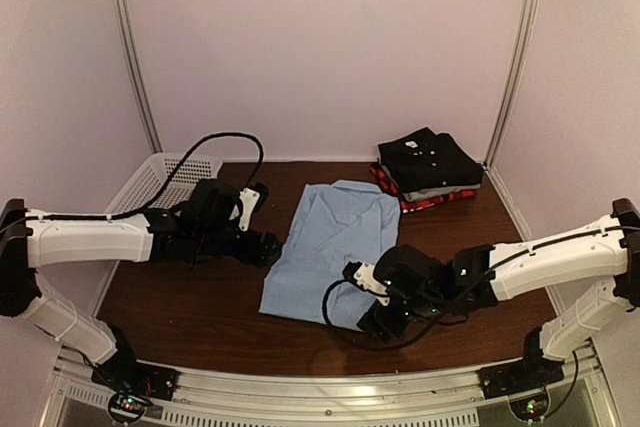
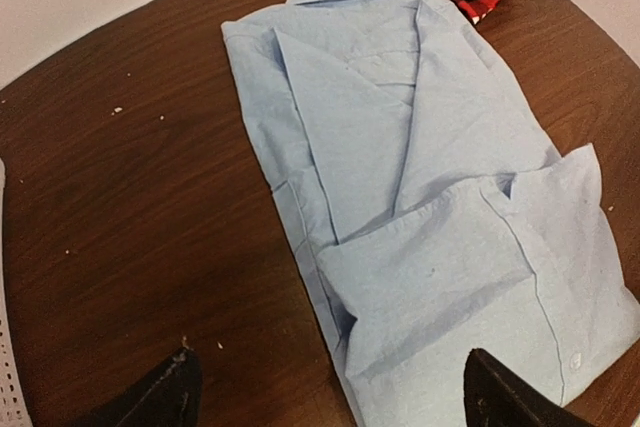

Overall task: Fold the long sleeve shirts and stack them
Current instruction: Pick up the 2/3-rectangle-folded shirt from the center of the board.

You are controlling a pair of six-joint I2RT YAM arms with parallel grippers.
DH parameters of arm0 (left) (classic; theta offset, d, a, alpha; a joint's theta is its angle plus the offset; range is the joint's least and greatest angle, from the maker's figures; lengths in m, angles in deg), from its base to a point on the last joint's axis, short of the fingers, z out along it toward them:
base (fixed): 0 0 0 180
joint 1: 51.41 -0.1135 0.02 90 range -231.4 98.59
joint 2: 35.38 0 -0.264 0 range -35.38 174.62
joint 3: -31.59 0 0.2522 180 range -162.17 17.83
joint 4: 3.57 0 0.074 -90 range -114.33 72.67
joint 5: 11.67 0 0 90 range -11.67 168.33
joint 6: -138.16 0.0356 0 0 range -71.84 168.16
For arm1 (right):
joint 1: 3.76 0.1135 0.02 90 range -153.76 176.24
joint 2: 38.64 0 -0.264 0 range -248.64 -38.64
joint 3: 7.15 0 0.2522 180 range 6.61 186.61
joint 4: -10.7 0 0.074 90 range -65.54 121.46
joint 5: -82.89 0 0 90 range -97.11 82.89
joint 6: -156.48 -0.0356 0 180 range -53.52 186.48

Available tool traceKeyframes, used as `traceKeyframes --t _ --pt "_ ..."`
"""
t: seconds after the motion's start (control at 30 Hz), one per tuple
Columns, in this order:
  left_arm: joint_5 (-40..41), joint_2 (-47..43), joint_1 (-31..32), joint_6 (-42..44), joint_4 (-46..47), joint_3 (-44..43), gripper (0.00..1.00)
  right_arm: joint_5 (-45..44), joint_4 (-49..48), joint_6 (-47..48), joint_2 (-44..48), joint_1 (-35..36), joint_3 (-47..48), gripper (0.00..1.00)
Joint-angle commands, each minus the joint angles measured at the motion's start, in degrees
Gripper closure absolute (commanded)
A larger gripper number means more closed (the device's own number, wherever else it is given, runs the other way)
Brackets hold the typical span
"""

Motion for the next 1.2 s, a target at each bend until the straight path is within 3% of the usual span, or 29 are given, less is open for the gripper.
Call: traceKeyframes --t 0.0,0.27,0.37,0.47,0.63,0.73,0.87,1.07,1.17 --pt "-3.0 -2.5 -0.4 -1.2 -0.5 1.4 0.07 -4.5 0.5 0.2 -7.2 2.7 2.1 0.23" --pt "-4.2 -2.3 -0.4 -1.2 -1.2 2.4 0.07 -5.8 2.2 2.2 -15.8 3.7 4.5 0.36" --pt "-6.4 -2.5 -0.3 -0.3 -1.8 2.6 0.07 -5.7 3.2 2.3 -16.6 3.8 4.6 0.52" --pt "-10.6 -4.4 0.6 1.8 0.4 5.1 0.05 -5.7 4.3 1.7 -16.4 3.8 4.4 0.74" --pt "-9.2 -10.8 7.4 7.2 9.5 12.5 0.02 -2.0 5.7 -0.1 -11.8 4.0 2.9 0.99" --pt "-4.9 -15.4 14.6 13.5 17.0 18.7 0.02 3.7 6.0 -0.7 -7.2 4.0 1.6 1.00" --pt "-7.3 -18.7 20.1 21.3 23.0 23.8 0.02 13.2 6.2 -0.7 -3.1 3.9 -0.3 1.00" --pt "-7.8 -17.0 27.4 33.0 23.9 26.1 0.02 19.3 7.9 -1.0 -1.4 3.5 -1.3 1.00" --pt "-4.2 -14.8 30.5 36.9 24.4 25.9 0.02 22.7 7.4 -0.7 -0.6 3.3 -2.1 1.00"
